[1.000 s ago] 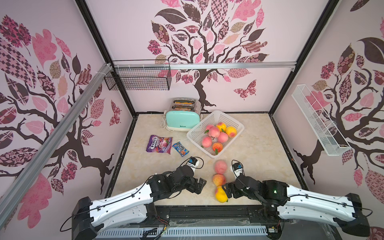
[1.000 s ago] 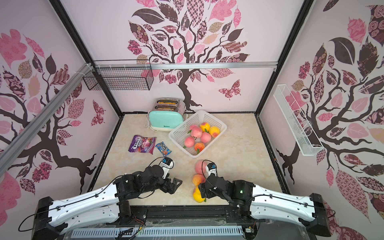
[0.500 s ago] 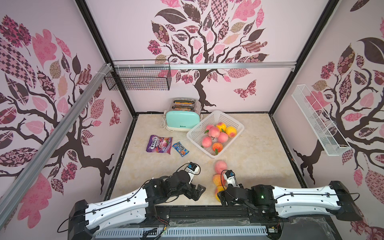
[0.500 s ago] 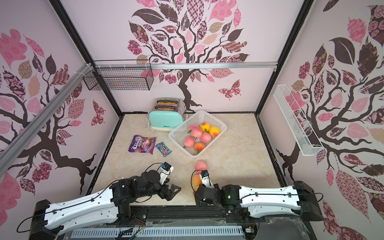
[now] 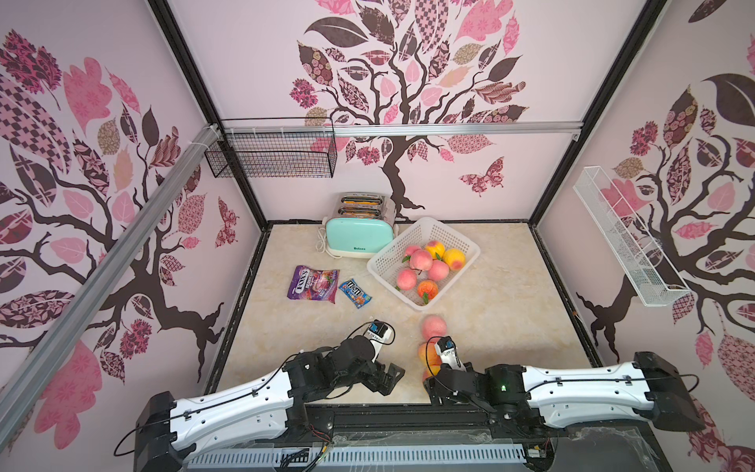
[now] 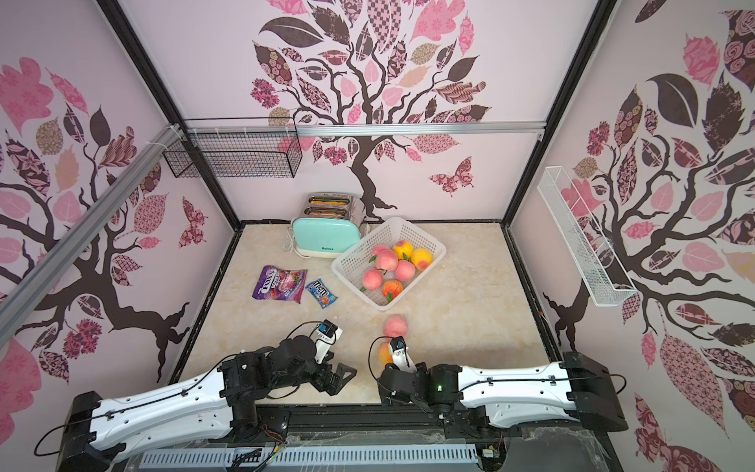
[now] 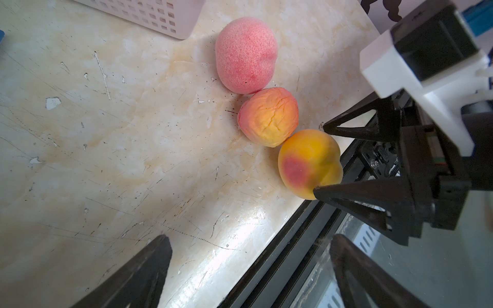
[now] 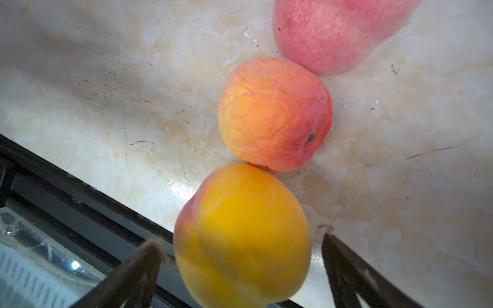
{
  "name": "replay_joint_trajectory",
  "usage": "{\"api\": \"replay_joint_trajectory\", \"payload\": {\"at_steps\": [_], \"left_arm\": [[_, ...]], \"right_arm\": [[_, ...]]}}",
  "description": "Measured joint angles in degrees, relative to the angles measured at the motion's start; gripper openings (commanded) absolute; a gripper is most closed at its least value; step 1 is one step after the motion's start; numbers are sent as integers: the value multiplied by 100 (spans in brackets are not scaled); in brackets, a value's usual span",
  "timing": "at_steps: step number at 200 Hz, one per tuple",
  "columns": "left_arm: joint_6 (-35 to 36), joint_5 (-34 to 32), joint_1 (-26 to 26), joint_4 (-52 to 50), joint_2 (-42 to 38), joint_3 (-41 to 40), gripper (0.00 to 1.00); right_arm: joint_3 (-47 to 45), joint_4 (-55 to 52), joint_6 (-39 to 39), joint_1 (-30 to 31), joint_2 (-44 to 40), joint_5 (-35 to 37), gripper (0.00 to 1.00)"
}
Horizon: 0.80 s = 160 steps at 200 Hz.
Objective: Put the peaches into the basket
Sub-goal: Pick up the peach from the center of the board.
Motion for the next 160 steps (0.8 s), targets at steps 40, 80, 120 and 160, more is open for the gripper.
{"api": "replay_joint_trajectory", "payload": {"at_steps": [40, 80, 120, 160], "left_arm": [[-72, 0, 0, 118, 114, 0, 97], [-74, -50, 0, 122, 138, 11, 97], [-83, -140, 0, 111, 140, 15, 97], [-116, -238, 0, 83, 105, 15, 97]], "right_arm": [[-87, 144, -9, -35, 50, 24, 97], [-197, 319, -48, -179, 74, -13, 96], [-356, 597, -79, -317, 160, -227, 92], [-442, 645, -87, -334, 90, -341, 86]]}}
